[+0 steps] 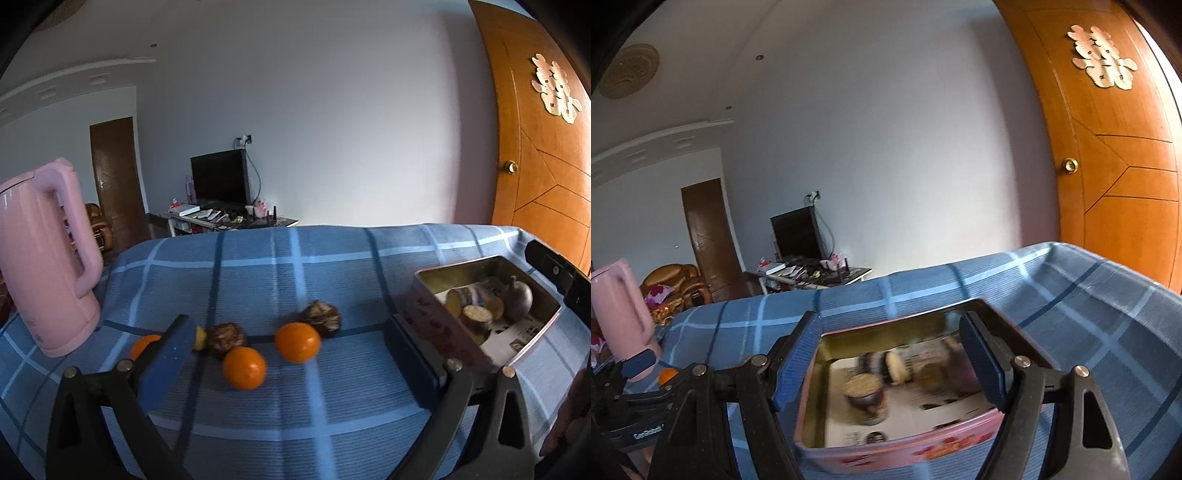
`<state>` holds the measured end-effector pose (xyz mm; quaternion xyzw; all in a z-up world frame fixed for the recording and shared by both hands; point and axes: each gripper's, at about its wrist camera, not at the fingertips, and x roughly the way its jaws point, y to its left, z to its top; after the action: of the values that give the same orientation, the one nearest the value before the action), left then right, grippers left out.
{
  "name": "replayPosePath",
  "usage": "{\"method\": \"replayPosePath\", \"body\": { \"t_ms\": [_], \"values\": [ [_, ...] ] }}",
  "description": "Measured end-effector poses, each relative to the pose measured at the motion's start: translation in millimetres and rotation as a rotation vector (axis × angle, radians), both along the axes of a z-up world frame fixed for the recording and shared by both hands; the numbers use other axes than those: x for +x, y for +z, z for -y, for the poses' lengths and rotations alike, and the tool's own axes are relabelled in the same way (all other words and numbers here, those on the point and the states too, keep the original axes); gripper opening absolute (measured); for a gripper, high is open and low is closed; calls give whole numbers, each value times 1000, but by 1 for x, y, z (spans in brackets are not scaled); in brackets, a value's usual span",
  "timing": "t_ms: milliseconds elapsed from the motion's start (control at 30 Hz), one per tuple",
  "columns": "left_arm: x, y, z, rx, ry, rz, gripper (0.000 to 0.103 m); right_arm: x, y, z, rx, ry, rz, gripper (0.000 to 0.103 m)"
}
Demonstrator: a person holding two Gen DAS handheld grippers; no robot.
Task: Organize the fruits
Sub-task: 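Move the left tool toward an orange on the cloth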
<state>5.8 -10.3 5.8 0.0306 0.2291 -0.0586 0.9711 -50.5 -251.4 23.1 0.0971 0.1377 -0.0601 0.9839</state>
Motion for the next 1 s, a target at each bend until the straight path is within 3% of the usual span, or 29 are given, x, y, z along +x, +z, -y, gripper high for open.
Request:
{"method": "replayPosePath", "body": {
  "t_ms": [300, 667, 833, 1000],
  "values": [
    [15, -7, -56, -26, 43, -74, 103, 14, -4, -60, -5, 101, -42, 78],
    [48, -32, -138, -138, 93, -289, 103, 42, -17, -135, -28, 296, -176, 78],
    [59, -42, -144, -146, 83, -364, 103, 54, -27, -159, -10, 396, -258, 62],
    [70, -41, -141, -111, 69, -356, 101, 60, -34, -172, 7, 452, -316, 61]
  ]
}}
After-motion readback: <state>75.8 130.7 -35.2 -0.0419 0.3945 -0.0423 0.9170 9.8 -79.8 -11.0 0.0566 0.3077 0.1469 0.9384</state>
